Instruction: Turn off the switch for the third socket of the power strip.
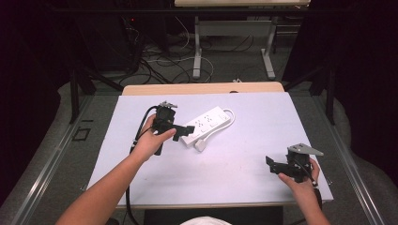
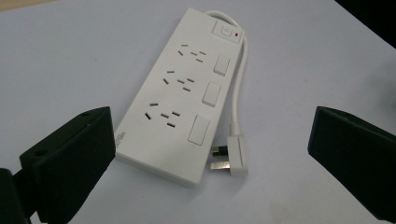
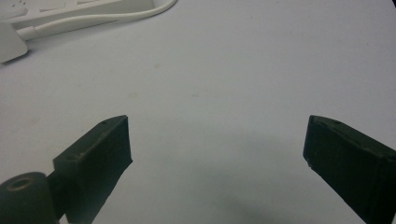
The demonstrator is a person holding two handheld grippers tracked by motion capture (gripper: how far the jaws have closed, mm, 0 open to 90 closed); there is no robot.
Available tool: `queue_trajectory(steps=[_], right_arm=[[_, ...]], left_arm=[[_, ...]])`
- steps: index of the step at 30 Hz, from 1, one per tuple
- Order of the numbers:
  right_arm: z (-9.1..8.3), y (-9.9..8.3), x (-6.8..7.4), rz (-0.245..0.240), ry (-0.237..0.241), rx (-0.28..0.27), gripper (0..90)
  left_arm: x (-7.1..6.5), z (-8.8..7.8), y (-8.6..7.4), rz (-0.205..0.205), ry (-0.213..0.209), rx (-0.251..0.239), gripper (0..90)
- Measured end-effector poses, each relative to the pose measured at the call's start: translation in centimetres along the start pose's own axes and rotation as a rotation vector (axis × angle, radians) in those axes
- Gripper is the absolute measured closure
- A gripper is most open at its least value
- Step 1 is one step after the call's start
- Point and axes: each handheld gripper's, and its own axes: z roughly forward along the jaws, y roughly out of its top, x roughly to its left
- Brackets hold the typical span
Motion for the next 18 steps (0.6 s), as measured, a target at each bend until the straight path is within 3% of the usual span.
queue_trajectory(steps=[8, 18], right_arm=[[0.0, 0.1, 0.6, -0.022, 0.031, -0.009, 8.4], [0.3, -0.2, 0.3, -0.048, 0.023, 0.014, 9.4]], left_arm=[[0.4, -1.8, -0.7, 0.002, 0.025, -0.011, 3.0], [1.7, -4.2, -2.2, -0.003, 0.053, -0.032, 3.1]])
